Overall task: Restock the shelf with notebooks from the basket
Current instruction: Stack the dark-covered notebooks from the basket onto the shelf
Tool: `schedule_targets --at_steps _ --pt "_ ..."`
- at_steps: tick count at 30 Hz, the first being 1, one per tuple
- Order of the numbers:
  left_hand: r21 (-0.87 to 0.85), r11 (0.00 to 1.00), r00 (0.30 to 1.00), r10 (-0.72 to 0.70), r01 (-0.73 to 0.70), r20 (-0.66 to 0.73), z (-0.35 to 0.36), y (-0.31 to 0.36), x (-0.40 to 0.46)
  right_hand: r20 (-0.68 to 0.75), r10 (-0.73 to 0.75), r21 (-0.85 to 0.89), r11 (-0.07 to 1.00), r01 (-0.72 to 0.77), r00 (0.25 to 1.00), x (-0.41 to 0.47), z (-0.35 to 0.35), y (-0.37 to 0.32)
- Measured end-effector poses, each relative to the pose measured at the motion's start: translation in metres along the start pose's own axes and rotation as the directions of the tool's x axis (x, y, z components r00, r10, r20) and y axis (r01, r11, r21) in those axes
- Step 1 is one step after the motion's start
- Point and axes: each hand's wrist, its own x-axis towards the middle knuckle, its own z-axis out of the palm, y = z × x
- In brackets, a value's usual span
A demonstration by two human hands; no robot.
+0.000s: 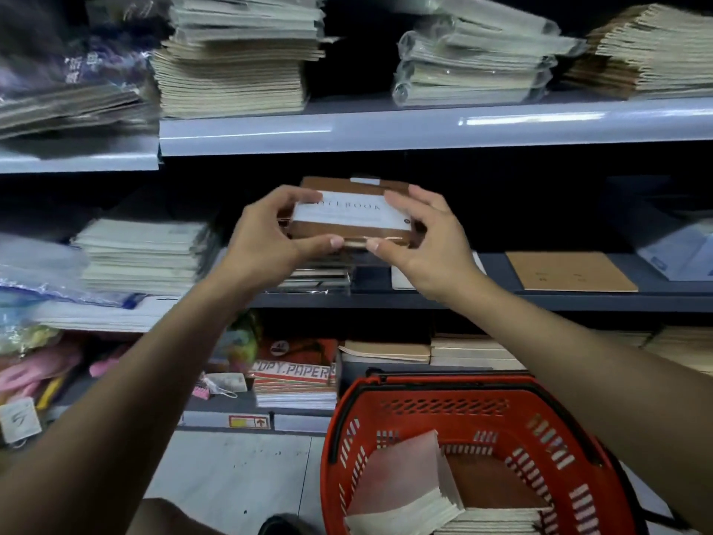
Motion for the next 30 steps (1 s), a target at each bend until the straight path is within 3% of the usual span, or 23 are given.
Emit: schedule_targets --at_steps 10,14,19,30 --pt "0.132 0.987 0.993 -0.103 0.096 0.051 -0.017 -0.071 0.086 0.022 0.117 -0.017 0.993 -0.117 0.993 0.088 0.06 0.021" --pt "0.196 0.979 0.992 -0.075 0.054 0.101 -0.017 -0.085 0.093 0.044 0.141 -0.036 0.99 -0.139 0.989 0.096 0.075 0.031" --pt "0.328 0.944 0.999 -0.044 0.038 0.009 -0.021 -0.087 0.088 0.05 0.125 -0.09 0.989 -0.12 0.991 0.095 0.083 0.033" --pt "0.306 0.945 0.992 -0.104 0.12 -0.068 -0.018 -0.083 0.075 0.104 0.089 -0.103 0.992 -0.078 0.991 0.085 0.077 0.019"
